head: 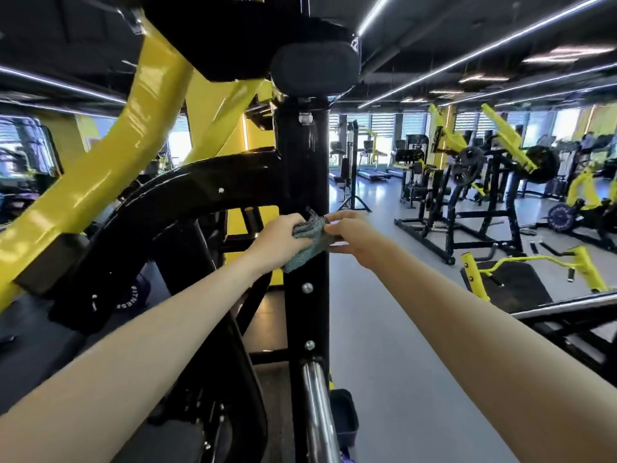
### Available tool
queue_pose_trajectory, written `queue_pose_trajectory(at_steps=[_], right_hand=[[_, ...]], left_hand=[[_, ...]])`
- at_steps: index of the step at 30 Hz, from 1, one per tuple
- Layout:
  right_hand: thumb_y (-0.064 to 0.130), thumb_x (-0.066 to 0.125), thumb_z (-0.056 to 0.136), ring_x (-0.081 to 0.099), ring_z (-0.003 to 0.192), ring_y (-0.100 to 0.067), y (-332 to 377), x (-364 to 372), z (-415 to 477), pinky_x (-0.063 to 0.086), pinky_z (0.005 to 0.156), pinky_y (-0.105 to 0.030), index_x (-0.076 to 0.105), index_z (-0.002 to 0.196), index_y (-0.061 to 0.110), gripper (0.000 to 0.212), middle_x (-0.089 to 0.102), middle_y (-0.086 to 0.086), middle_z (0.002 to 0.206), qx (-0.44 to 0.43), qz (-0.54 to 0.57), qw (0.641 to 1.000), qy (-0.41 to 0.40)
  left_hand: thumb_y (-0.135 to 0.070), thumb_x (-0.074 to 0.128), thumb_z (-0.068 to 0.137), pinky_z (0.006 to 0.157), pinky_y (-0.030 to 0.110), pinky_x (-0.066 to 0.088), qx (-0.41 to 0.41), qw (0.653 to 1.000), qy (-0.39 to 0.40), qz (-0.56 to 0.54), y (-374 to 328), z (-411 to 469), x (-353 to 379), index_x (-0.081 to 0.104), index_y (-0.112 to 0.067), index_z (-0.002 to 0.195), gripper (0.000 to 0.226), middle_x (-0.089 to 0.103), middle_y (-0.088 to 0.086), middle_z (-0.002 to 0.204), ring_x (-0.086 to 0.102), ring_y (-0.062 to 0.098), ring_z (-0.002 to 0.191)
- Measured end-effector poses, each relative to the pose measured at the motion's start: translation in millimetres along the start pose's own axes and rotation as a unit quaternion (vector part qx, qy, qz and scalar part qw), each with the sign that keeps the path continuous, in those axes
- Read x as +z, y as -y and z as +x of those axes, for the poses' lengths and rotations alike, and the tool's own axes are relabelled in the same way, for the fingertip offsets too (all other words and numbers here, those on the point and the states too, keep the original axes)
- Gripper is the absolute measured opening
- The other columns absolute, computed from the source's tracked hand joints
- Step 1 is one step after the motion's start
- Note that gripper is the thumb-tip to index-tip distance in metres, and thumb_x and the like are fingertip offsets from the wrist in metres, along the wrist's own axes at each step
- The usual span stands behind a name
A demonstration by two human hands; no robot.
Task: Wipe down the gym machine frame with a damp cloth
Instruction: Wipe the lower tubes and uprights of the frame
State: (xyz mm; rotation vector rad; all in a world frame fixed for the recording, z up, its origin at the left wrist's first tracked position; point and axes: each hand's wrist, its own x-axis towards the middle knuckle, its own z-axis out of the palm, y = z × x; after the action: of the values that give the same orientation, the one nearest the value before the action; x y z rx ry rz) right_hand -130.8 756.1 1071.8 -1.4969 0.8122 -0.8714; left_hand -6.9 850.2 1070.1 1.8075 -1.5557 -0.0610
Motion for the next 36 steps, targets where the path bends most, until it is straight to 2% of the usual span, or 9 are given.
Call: queue_pose_trajectory(at_steps=[3, 7, 10, 18, 22, 27, 32, 34, 36], right_hand=[[-0.004, 0.055, 0.091, 0.061, 0.092, -0.025, 8, -4, 5, 0.053, 0.058, -0.027, 0.061, 0.086, 0.014, 0.019, 0.061, -0.015, 0.102, -0.02, 0.004, 0.999, -0.028], [-0.006, 0.051, 0.092, 0.06, 0.079, -0.02, 11, -10, 7, 0.054, 0.061, -0.029, 0.062, 0.096, 0.012, 0.021, 0.06, -0.011, 0.088, -0.028, 0.029, 0.998, -0.038], [-0.009, 0.049, 0.088, 0.056, 0.083, -0.023, 0, -8, 11, 0.055, 0.063, -0.03, 0.062, 0.105, 0.008, 0.028, 0.059, -0.012, 0.09, -0.008, 0.012, 1.0, -0.004], [-0.011, 0.046, 0.079, 0.049, 0.073, -0.024, -5, -8, 25, 0.053, 0.058, -0.028, 0.05, 0.072, 0.006, 0.019, 0.049, -0.013, 0.082, -0.022, -0.083, 0.996, 0.019], [-0.013, 0.045, 0.079, 0.051, 0.072, -0.025, -14, -25, 36, 0.051, 0.068, -0.035, 0.048, 0.069, 0.007, 0.023, 0.049, -0.011, 0.076, -0.025, -0.096, 0.994, 0.053], [-0.02, 0.044, 0.079, 0.051, 0.067, -0.024, -37, -65, 55, 0.051, 0.061, -0.034, 0.05, 0.071, 0.005, 0.027, 0.051, -0.01, 0.074, -0.023, -0.12, 0.986, 0.112], [-0.02, 0.051, 0.072, 0.057, 0.079, -0.032, -62, -105, 78, 0.053, 0.082, -0.054, 0.058, 0.079, 0.0, 0.023, 0.056, -0.018, 0.081, -0.012, -0.121, 0.977, 0.178], [-0.02, 0.052, 0.07, 0.055, 0.079, -0.031, -69, -113, 83, 0.054, 0.077, -0.051, 0.057, 0.075, 0.002, 0.023, 0.053, -0.017, 0.079, -0.001, -0.099, 0.978, 0.185], [-0.019, 0.048, 0.072, 0.053, 0.075, -0.027, -72, -119, 86, 0.049, 0.062, -0.035, 0.052, 0.065, 0.005, 0.025, 0.05, -0.013, 0.074, 0.0, -0.082, 0.976, 0.2]], left_hand=[[-0.023, 0.068, 0.087, 0.083, 0.039, 0.047, 0.071, 0.988, -0.009, 0.136, -6, 13, -9, 0.059, -0.013, 0.116, 0.032, 0.059, 0.005, 0.112, 0.056, 0.026, 0.104], [-0.022, 0.064, 0.089, 0.079, 0.037, 0.045, 0.109, 0.985, -0.026, 0.134, -9, 21, -8, 0.057, -0.015, 0.116, 0.029, 0.058, 0.004, 0.111, 0.055, 0.025, 0.102], [-0.024, 0.057, 0.093, 0.077, 0.041, 0.046, 0.13, 0.981, -0.019, 0.145, 0, 19, 3, 0.055, -0.016, 0.11, 0.019, 0.056, 0.003, 0.106, 0.057, 0.028, 0.097], [-0.034, 0.042, 0.099, 0.066, 0.042, 0.041, 0.147, 0.957, 0.008, 0.251, 7, 23, 16, 0.046, -0.013, 0.112, 0.026, 0.057, 0.008, 0.108, 0.059, 0.035, 0.09], [-0.028, 0.042, 0.1, 0.069, 0.046, 0.048, 0.168, 0.932, 0.006, 0.322, 4, 26, 33, 0.046, -0.01, 0.117, 0.024, 0.057, 0.007, 0.108, 0.062, 0.035, 0.088], [-0.032, 0.045, 0.1, 0.068, 0.04, 0.051, 0.154, 0.926, -0.008, 0.345, -9, 29, 80, 0.044, -0.016, 0.133, 0.036, 0.06, 0.003, 0.111, 0.065, 0.029, 0.089], [-0.046, 0.051, 0.095, 0.069, 0.037, 0.053, 0.108, 0.92, -0.001, 0.376, -23, 32, 123, 0.049, -0.016, 0.122, 0.04, 0.063, -0.002, 0.106, 0.066, 0.022, 0.088], [-0.04, 0.055, 0.094, 0.063, 0.04, 0.055, 0.129, 0.92, -0.021, 0.369, -30, 33, 132, 0.044, -0.021, 0.116, 0.031, 0.064, 0.002, 0.099, 0.068, 0.024, 0.08], [-0.034, 0.056, 0.095, 0.061, 0.04, 0.056, 0.127, 0.914, -0.018, 0.384, -35, 31, 135, 0.041, -0.023, 0.118, 0.029, 0.065, 0.004, 0.099, 0.068, 0.026, 0.08]])
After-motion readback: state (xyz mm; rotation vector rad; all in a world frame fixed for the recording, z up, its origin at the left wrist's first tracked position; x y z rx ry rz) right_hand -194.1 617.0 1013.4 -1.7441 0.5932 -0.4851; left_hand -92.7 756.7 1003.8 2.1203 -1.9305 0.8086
